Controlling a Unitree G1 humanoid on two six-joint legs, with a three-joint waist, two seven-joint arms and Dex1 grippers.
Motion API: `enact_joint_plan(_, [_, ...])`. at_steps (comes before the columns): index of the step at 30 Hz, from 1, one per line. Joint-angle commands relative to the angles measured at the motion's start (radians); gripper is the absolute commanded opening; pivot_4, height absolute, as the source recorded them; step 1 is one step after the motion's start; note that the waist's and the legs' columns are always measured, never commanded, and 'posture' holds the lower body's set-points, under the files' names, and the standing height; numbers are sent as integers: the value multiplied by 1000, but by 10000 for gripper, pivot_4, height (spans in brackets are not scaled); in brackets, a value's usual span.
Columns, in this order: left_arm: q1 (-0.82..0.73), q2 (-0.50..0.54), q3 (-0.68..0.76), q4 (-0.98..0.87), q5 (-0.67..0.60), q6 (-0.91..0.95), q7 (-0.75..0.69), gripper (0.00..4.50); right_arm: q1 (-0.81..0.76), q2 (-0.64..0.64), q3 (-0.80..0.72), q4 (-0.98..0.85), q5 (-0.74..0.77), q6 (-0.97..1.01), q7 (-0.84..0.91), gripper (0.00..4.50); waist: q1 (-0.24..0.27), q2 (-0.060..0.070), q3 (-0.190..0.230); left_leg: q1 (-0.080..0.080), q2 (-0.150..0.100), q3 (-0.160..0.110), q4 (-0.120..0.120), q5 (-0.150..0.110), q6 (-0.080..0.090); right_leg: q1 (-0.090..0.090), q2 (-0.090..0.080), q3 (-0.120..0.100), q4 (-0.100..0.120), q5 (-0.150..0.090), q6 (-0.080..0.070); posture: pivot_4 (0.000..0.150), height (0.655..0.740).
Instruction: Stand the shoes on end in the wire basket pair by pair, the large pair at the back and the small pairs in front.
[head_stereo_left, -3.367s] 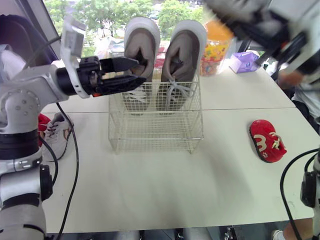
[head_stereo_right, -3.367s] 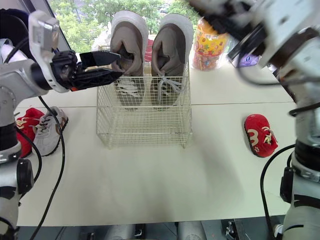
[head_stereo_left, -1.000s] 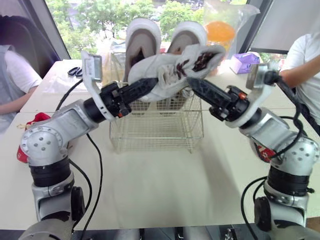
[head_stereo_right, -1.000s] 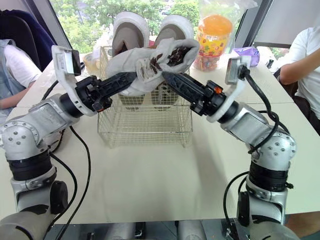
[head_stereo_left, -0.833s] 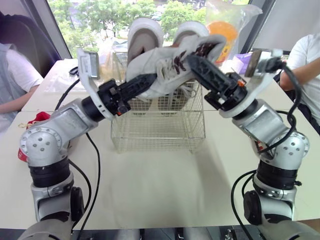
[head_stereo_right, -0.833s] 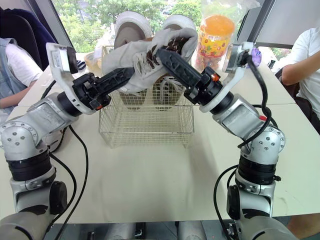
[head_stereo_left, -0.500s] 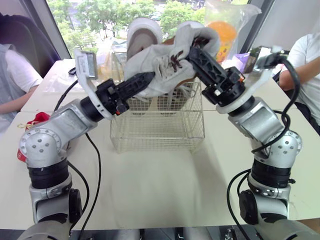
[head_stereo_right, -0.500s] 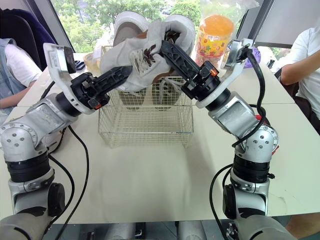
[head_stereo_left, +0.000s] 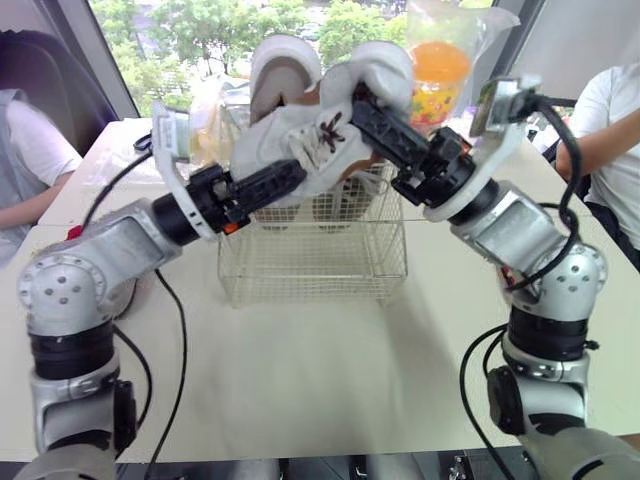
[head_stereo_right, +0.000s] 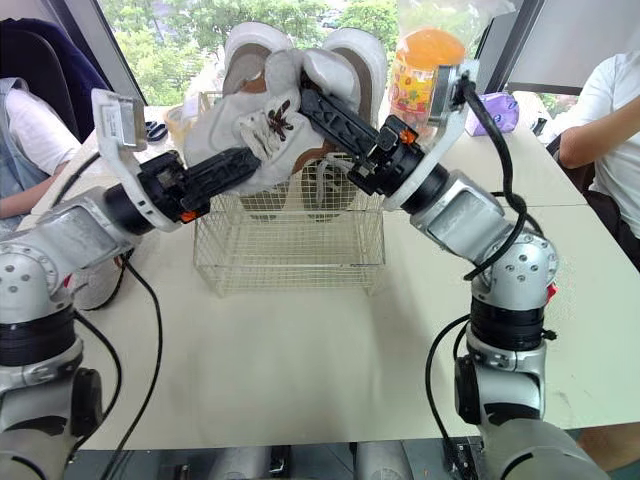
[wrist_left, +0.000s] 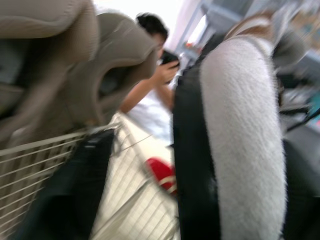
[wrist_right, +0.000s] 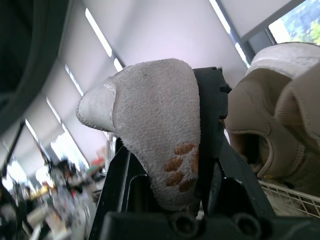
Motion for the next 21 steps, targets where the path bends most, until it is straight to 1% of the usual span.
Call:
enact_joint_plan(1, [27, 134, -18, -20, 162, -32, -183, 44661, -116, -241, 51, 50, -223, 32, 316, 7205, 2, 1, 1, 0, 0, 0, 0, 0, 0, 0, 0, 0, 0, 0, 0, 1500, 7400])
enact_joint_plan(2, [35, 162, -23, -14, 196, -46, -224, 44661, -147, -311, 94, 81, -312, 20, 424, 7205, 3, 1, 1, -1, 0, 0, 0, 0, 0, -1, 0, 0, -1, 0, 0, 1500, 7400])
enact_joint_plan(4, [44, 196, -28, -1, 241, -68, -288, 44661, -199, -382, 165, 138, -442, -27, 577, 7205, 1, 0, 0, -2, 0, 1, -1, 0, 0, -2, 0, 0, -3, -1, -2, 1500, 7400])
enact_joint_plan(5, [47, 208, -32, 5, 268, -80, -313, 44661, -230, -410, 215, 166, -526, -74, 681, 7205, 0, 0, 0, -2, 0, 1, -1, 0, 0, -1, 0, -1, -4, -2, -4, 1500, 7400])
enact_joint_plan(6, [48, 214, -33, 10, 289, -89, -331, 44661, -254, -426, 257, 190, -601, -119, 765, 7205, -4, 0, 0, -2, 0, 1, -2, 0, 0, -1, 0, 0, -5, -2, -4, 1500, 7400])
enact_joint_plan(8, [47, 212, -32, 14, 316, -98, -351, 44661, -286, -427, 303, 236, -704, -185, 876, 7205, -7, 0, 0, -1, 1, 2, -3, 0, 0, -2, 0, 0, -5, -2, -3, 1500, 7400])
enact_joint_plan(10, [44, 197, -26, 14, 325, -98, -352, 44661, -307, -403, 323, 288, -772, -233, 939, 7205, -5, 0, 0, -2, 1, 2, -4, 0, 0, -3, 0, 0, -5, -2, -3, 1500, 7400])
enact_joint_plan(12, [51, 183, -27, -2, 336, -98, -348, 44661, -313, -377, 352, 330, -861, -321, 1007, 7205, -4, 0, 0, -2, 1, 2, -4, 0, 0, -3, 0, 1, -4, 0, 0, 1500, 7400])
enact_joint_plan(14, [60, 167, -22, -21, 338, -94, -336, 44661, -316, -345, 362, 367, -924, -381, 1045, 7205, -3, 0, 0, -2, 1, 2, -4, 0, 0, -3, 0, 0, -4, 0, 1, 1500, 7400])
enact_joint_plan(16, [68, 153, -13, -41, 329, -86, -318, 44661, -327, -312, 353, 405, -959, -410, 1066, 7205, -5, 0, 0, -1, 1, 3, -3, 0, 0, -2, 0, 1, -4, 0, 1, 1500, 7400])
enact_joint_plan(21, [82, 139, 6, -73, 312, -71, -288, 44661, -414, -278, 294, 487, -965, -369, 1112, 7205, -4, 0, 0, 0, 1, 2, -2, 0, 0, -3, 0, 1, 0, 0, 1, 1500, 7400])
